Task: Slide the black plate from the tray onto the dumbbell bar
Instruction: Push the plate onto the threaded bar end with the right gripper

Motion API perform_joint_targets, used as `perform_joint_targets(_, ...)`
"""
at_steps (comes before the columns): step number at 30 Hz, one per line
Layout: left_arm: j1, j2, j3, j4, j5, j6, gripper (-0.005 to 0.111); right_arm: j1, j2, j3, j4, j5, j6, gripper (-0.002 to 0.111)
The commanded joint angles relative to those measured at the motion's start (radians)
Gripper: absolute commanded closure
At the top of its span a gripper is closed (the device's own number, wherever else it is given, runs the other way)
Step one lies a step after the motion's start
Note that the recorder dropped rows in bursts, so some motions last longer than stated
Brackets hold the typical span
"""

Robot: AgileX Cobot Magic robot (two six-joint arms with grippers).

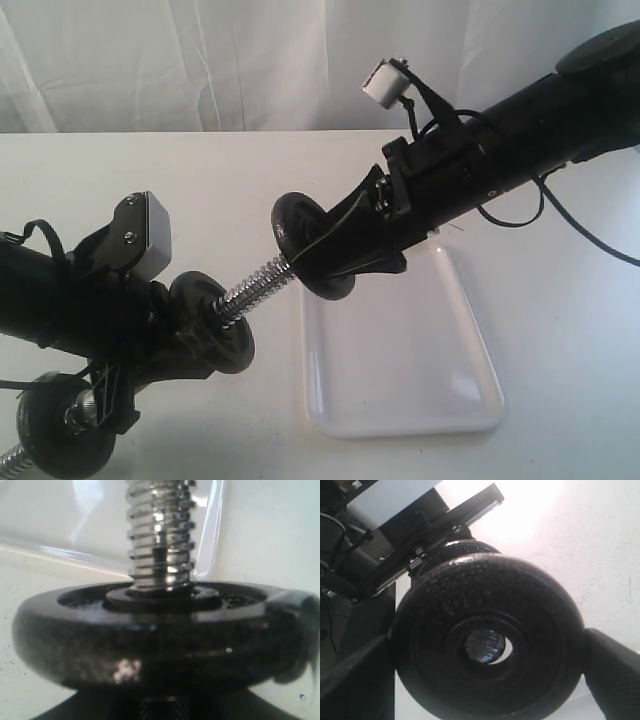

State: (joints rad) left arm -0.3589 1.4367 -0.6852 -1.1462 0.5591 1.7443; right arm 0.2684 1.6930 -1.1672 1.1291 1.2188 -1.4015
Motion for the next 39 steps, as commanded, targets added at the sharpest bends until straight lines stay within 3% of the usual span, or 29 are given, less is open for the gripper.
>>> perform_joint_targets(1,-0.003,-0.031,-0.021,-0.137,0.126,0.017,0.107,0.002,0.028,-0.009,0.099,0.002,-0.018,0.108)
perform_joint_targets(22,-0.003,-0.031,-0.021,-0.153,0.127,0.035,0.107,0.004,0.062,-0.009,0.131,0.002,-0.033,0.108)
perform_joint_targets(39,-0.003,-0.031,-0.021,-0.170,0.133,0.054,0.107,0.070,0.062,-0.009,0.108,0.002,-0.032,0.108)
